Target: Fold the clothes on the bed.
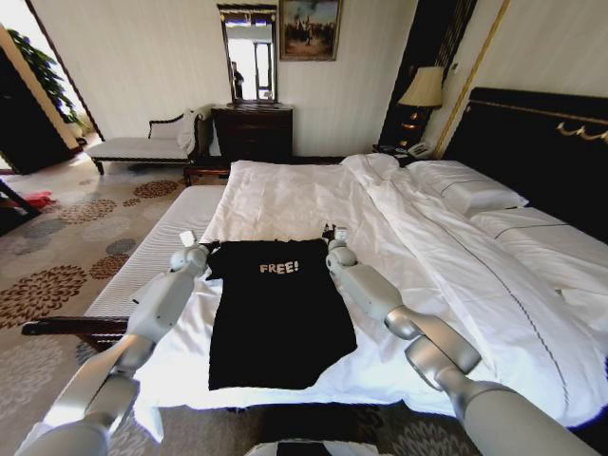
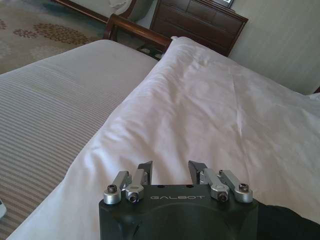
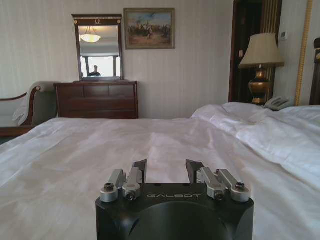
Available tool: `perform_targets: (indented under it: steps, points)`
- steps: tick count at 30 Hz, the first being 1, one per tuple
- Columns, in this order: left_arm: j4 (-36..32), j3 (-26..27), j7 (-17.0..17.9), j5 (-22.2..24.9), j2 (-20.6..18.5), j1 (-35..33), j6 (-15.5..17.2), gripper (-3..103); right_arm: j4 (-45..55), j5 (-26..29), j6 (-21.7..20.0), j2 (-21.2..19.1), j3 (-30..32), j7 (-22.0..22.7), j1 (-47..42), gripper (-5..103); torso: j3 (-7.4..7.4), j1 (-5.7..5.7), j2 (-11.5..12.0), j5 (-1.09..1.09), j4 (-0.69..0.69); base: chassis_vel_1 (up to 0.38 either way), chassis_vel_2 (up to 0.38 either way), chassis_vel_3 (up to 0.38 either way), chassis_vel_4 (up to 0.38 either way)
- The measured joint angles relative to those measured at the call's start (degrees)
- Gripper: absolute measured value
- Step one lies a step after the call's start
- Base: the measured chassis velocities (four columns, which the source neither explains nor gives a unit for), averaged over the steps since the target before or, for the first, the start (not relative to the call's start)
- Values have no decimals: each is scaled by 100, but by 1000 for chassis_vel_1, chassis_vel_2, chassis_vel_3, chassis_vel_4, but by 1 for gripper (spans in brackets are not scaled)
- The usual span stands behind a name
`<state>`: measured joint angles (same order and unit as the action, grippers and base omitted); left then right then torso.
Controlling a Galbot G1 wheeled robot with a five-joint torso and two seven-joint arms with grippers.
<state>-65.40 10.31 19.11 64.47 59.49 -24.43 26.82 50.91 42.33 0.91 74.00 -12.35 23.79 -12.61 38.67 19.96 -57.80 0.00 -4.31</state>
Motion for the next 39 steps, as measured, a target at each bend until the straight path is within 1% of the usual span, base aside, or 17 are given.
perform_targets:
  steps: [1, 2, 3, 4, 5, 7, 8, 9, 10, 12, 13, 16, 21, 26, 27, 32, 39]
  points:
    - [-111, 69, 46, 109, -62, -76, 72, 49, 150, 36, -11, -62, 1, 85, -16, 49, 0, 0, 0, 0, -1, 0, 0, 0, 0]
    - [-246, 140, 91, 230, -136, -171, 140, 49, 338, 73, -41, -144, -2, 172, -43, 54, 0, 0, 0, 0, -1, 0, 0, 0, 0]
    - [-246, 140, 91, 230, -136, -171, 140, 49, 338, 73, -41, -144, -2, 172, -43, 54, 0, 0, 0, 0, -1, 0, 0, 0, 0]
    - [-501, 242, 192, 423, -245, -325, 226, 55, 624, 133, -103, -269, -23, 273, -97, 59, 1, 1, 0, -1, -1, 0, 0, 0, 0]
    - [-732, 320, 269, 559, -326, -455, 317, 60, 816, 173, -148, -351, -41, 331, -142, 59, 0, 1, 1, -1, -1, 0, 0, 0, 0]
    - [-1414, 558, 421, 861, -577, -883, 609, 72, 1466, 348, -314, -651, -50, 536, -345, 70, 0, 1, 0, 1, 0, 0, 0, 0, 0]
    - [-1414, 558, 421, 861, -577, -883, 609, 72, 1466, 348, -314, -651, -50, 536, -345, 70, 0, 1, 0, 1, 0, 0, 0, 0, 0]
    - [-1643, 634, 435, 904, -669, -1071, 690, 72, 1733, 416, -363, -763, -35, 605, -449, 76, 0, 0, 0, 1, 3, 0, 0, 0, 0]
    - [-1800, 692, 439, 901, -730, -1237, 734, 77, 1950, 453, -392, -851, -5, 658, -560, 76, -1, -2, -1, 0, 2, 0, 0, 0, 0]
    - [-1948, 804, 452, 832, -772, -1519, 772, 88, 2372, 474, -430, -992, 81, 746, -864, 86, -1, -3, -1, 0, 0, 0, 0, 0, 0]
    - [-1948, 804, 452, 832, -772, -1519, 772, 88, 2372, 474, -430, -992, 81, 746, -864, 86, -1, -3, -1, 0, 0, 0, 0, 0, 0]
    - [-2012, 931, 456, 769, -795, -1820, 825, 99, 2715, 470, -486, -1093, 154, 851, -1189, 99, 1, -2, -1, -1, -1, 0, 0, 0, 0]
    - [-2060, 998, 423, 655, -835, -2073, 880, 100, 2943, 461, -521, -1247, 260, 915, -1426, 100, 1, 0, -1, -1, 1, 0, 0, 0, 0]
    - [-2002, 961, 384, 482, -754, -2082, 843, 100, 3021, 464, -533, -1372, 364, 952, -1573, 100, 0, -1, -1, -1, -1, 0, 0, 0, 0]
    - [-1976, 933, 378, 439, -735, -2063, 830, 103, 3031, 464, -538, -1390, 378, 959, -1595, 100, 0, -1, -1, -1, 0, 0, 0, 0, 0]
    - [-1837, 755, 360, 323, -640, -1883, 808, 94, 3071, 466, -559, -1448, 481, 975, -1690, 100, 1, 1, 0, 1, -1, 0, 0, 0, 0]
    - [-1649, 558, 358, 266, -577, -1654, 802, 89, 3032, 447, -560, -1470, 549, 970, -1756, 100, 1, 0, 0, 0, 0, 0, 0, 0, 0]
